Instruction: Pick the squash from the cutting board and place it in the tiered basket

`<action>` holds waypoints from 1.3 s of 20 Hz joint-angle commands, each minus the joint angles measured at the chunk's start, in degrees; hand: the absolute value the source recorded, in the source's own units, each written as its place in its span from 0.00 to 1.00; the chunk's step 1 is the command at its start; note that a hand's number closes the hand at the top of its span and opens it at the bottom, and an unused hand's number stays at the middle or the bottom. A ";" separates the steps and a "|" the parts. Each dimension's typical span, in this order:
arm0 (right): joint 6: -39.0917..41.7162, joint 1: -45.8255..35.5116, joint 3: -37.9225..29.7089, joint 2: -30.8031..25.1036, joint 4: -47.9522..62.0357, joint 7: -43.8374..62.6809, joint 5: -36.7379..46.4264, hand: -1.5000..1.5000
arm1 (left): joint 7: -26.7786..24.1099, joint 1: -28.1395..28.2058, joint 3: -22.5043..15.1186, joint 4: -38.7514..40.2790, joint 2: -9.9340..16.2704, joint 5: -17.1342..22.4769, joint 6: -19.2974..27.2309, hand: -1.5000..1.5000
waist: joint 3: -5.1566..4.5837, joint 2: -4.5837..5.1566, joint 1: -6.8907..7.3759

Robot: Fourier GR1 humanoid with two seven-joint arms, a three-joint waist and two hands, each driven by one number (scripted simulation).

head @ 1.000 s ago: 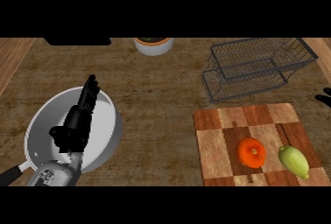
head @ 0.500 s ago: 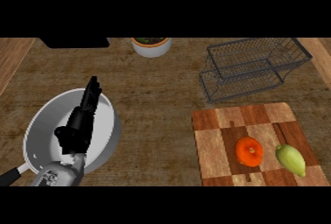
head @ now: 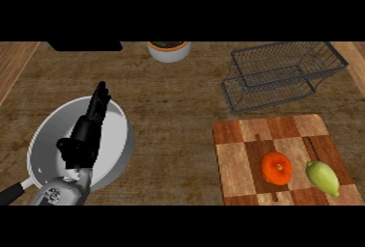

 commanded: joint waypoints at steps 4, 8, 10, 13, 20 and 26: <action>4.35 3.63 2.62 4.56 -7.19 -6.66 13.16 0.00 | -1.62 0.70 0.71 1.51 -1.80 -0.83 -1.44 0.50 | -0.08 0.17 0.47; 3.60 9.41 4.78 4.64 -12.64 -8.44 18.09 0.00 | 0.23 -1.77 1.21 2.53 -2.98 -2.31 -0.31 0.50 | -0.08 0.11 -0.09; 2.38 6.29 8.08 3.72 -9.43 -8.61 21.50 0.00 | -0.73 -0.44 -0.67 2.12 -4.78 -3.58 0.25 0.50 | -0.09 0.21 0.57; 4.77 9.64 4.33 -0.88 -9.70 -12.54 22.39 0.00 | -2.64 -0.54 2.45 4.32 -3.09 -2.38 -1.70 0.50 | -0.08 0.17 0.05; -5.11 13.37 12.63 0.06 -9.11 -19.67 38.43 0.00 | 1.86 -2.60 2.29 2.26 -4.33 -4.02 -2.45 0.50 | -0.03 0.18 0.29; -13.81 16.08 14.82 -1.48 -8.18 -24.67 46.28 0.00 | 2.85 -1.54 3.89 0.05 -4.31 -5.19 -3.23 0.50 | -0.10 0.10 0.27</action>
